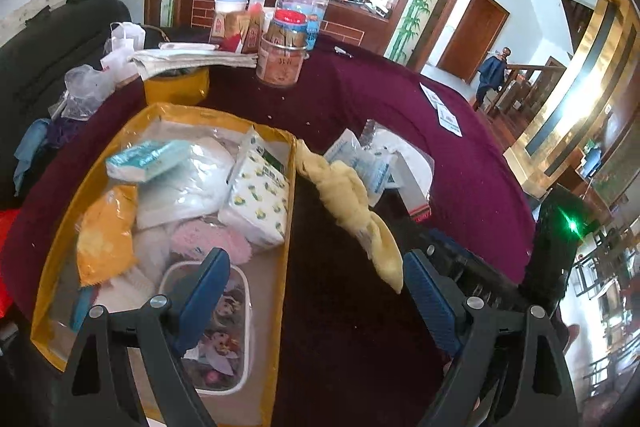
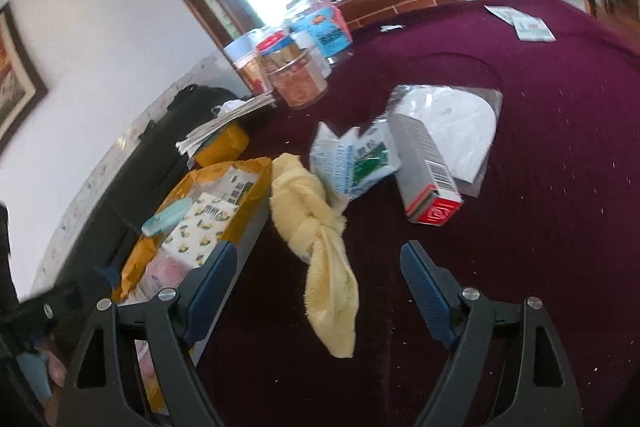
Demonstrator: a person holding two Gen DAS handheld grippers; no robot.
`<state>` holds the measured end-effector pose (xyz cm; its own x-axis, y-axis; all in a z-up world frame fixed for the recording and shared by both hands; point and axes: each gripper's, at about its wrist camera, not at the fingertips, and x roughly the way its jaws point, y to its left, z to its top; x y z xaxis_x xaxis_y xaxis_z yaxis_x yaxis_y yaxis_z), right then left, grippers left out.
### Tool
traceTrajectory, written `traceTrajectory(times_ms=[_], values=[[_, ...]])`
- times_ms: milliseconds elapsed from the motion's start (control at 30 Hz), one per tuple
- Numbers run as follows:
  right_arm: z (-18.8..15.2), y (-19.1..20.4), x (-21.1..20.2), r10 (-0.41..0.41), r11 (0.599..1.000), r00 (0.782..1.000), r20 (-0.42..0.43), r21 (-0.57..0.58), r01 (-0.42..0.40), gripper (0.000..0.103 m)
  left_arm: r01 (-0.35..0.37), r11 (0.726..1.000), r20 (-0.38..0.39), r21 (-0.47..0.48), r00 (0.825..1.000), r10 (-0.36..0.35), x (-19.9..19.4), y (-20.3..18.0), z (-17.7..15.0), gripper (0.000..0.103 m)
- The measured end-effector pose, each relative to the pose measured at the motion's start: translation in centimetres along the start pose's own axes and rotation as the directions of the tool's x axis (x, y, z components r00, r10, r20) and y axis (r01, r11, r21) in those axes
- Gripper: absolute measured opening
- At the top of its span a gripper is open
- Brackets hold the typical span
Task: Organize soft objects
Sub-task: 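Move both grippers back toward the yellow cloth and white-red box, then grasp the white-and-red box with the right gripper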
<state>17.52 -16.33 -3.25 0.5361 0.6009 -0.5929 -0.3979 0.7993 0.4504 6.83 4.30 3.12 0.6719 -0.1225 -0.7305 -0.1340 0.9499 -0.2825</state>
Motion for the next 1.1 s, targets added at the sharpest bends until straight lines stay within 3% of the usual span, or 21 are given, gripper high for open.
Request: traceTrajectory(times_ms=[233,1100], values=[[0.2,-2.3,0.0,0.004,0.993,1.000,0.002,0.116,-0.004,0.083,0.015,1.000,-0.031,0.013,0.999,-0.015,0.6,-0.6,-0.8,0.091],[0.7,-3.5,-0.6,-0.020,0.985,1.000,0.017,0.170,0.016,0.083,0.044,0.999,-0.074,0.017,0.996,-0.043,1.6,-1.0,-1.5,0.091]])
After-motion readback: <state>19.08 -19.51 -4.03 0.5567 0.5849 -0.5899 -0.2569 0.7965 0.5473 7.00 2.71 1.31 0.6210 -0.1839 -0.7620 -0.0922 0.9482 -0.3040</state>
